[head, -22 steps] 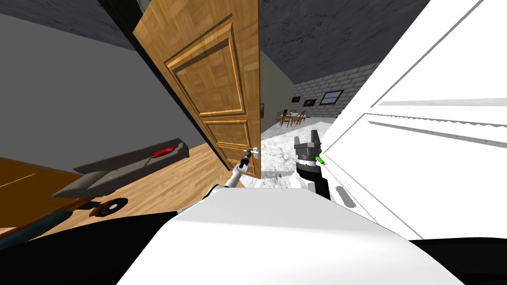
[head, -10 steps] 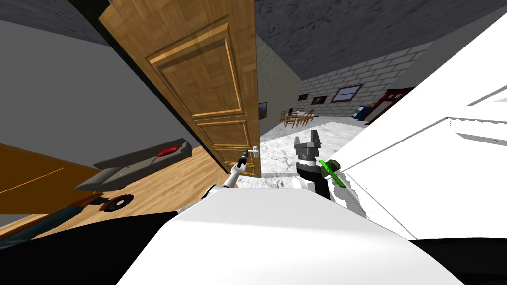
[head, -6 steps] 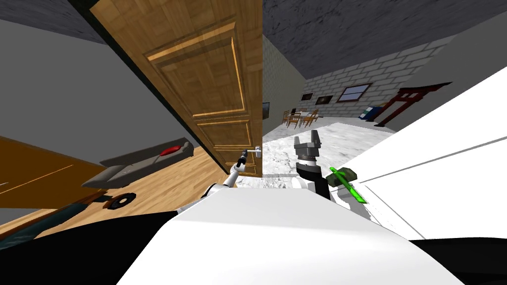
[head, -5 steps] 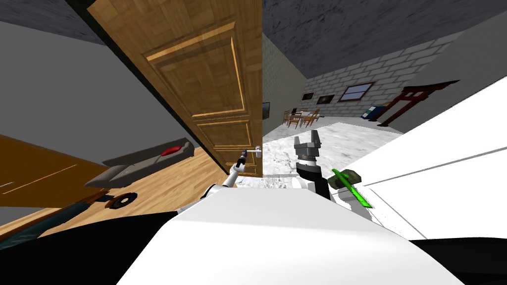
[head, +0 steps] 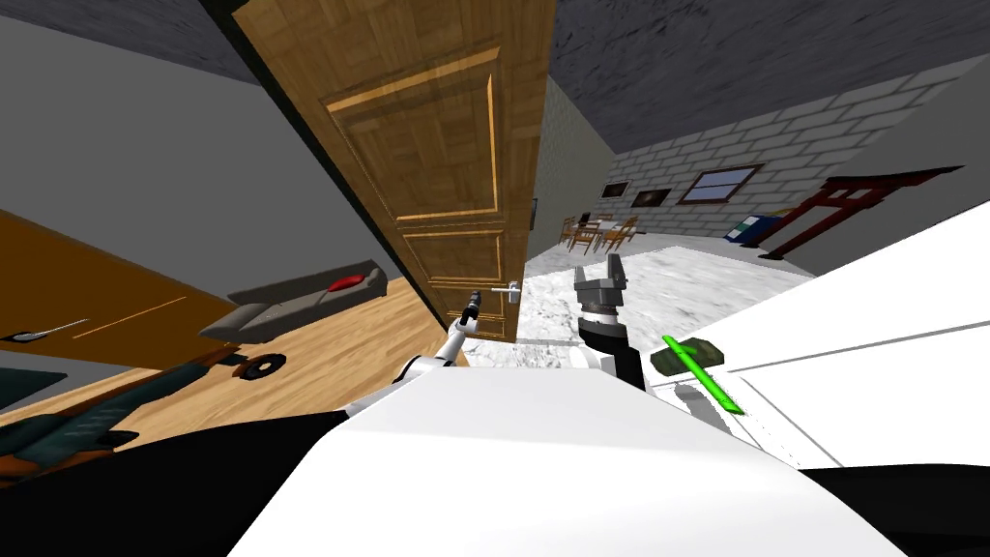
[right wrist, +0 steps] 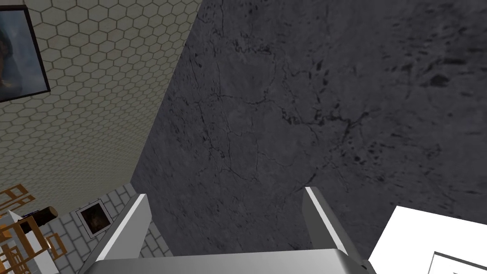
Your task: Push the door open
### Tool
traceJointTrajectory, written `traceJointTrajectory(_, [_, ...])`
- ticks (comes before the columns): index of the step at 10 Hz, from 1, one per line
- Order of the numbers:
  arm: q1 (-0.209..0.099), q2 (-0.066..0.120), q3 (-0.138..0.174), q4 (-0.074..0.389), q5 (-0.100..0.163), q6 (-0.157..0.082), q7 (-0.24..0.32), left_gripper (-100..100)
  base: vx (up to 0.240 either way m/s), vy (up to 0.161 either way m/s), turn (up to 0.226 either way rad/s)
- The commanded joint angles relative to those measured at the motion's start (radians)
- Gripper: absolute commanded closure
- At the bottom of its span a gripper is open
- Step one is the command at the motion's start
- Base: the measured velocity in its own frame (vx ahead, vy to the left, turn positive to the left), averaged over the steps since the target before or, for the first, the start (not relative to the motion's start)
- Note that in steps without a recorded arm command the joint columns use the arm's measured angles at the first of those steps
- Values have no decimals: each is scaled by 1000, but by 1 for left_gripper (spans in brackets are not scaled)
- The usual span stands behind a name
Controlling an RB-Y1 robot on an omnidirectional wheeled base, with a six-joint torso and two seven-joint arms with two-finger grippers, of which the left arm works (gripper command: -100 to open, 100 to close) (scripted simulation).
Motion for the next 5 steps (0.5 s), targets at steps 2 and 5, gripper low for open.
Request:
traceJointTrajectory(2, [-32,-24,22,50,-3,-22,-13,-100,-154,-33,31])
traceJointTrajectory(5, [-58,-54,40,90,-5,-39,-23,-100,-164,-68,29])
